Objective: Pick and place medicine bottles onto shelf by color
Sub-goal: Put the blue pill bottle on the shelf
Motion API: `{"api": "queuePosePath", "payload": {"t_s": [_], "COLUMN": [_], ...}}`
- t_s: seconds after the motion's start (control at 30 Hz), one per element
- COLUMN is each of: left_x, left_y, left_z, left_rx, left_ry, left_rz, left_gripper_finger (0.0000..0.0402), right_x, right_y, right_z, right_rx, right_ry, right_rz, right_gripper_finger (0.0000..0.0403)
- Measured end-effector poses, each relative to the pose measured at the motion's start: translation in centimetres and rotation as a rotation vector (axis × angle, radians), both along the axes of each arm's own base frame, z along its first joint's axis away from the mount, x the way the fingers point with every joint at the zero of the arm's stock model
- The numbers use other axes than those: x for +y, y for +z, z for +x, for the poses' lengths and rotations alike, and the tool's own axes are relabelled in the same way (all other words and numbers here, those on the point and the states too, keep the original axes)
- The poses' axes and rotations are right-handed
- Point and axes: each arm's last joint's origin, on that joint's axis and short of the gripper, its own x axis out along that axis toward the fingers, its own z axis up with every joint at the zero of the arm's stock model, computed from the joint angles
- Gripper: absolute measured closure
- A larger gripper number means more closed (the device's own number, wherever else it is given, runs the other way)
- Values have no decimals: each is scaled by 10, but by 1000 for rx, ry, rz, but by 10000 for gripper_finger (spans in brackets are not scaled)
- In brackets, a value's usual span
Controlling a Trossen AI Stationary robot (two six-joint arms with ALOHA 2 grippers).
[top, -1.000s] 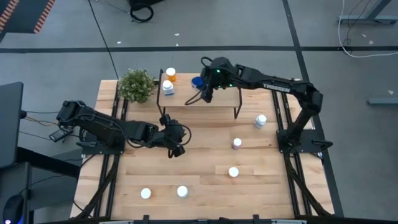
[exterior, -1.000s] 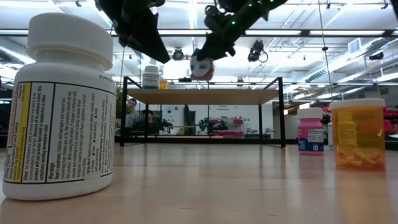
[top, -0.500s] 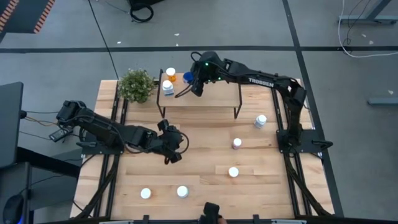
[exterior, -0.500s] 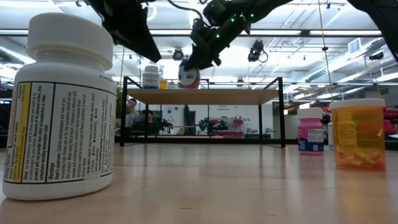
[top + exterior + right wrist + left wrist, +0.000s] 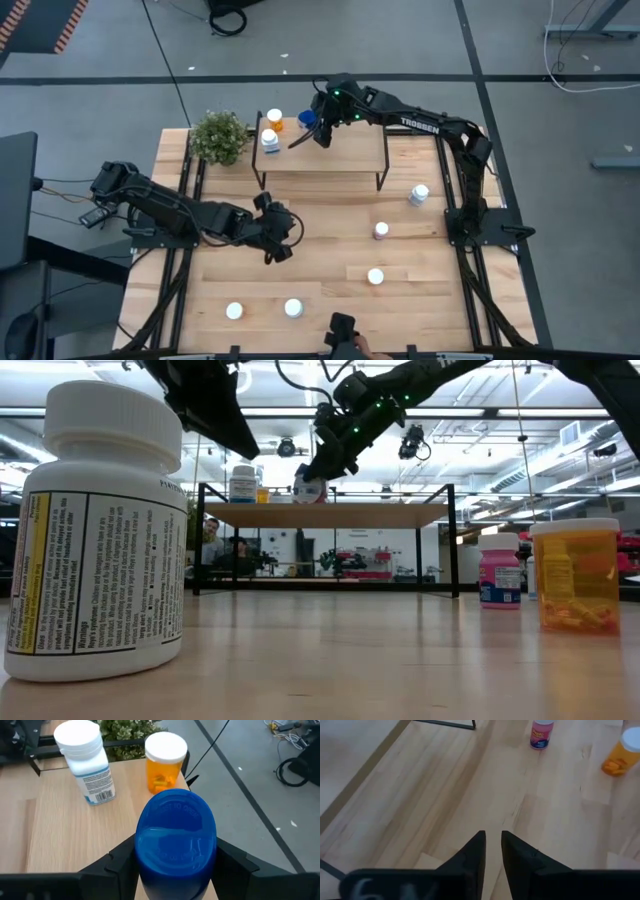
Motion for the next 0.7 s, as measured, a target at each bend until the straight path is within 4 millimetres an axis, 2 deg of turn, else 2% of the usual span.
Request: {"api": "queuePosePath", "payload": {"t_s": [0.37, 0.53, 0.7], "left_x": [-1, -1, -1], "left_y": [0, 0, 0], "left_z": [0, 0, 0], "left_rx": [-1, -7, -10], "left_ry": [-1, 8, 11], "left_rz": [-2, -12, -15], "left_gripper_finger": [343, 344, 341], "right_x": [-4, -13, -25], "right_y": [-2, -2, -1], "right_z": [0, -6, -14], "right_rx": [8, -14, -32], "right_ry": [58, 124, 120], "right_rz": [-46, -41, -27], "right_gripper_finger": [198, 198, 198]}}
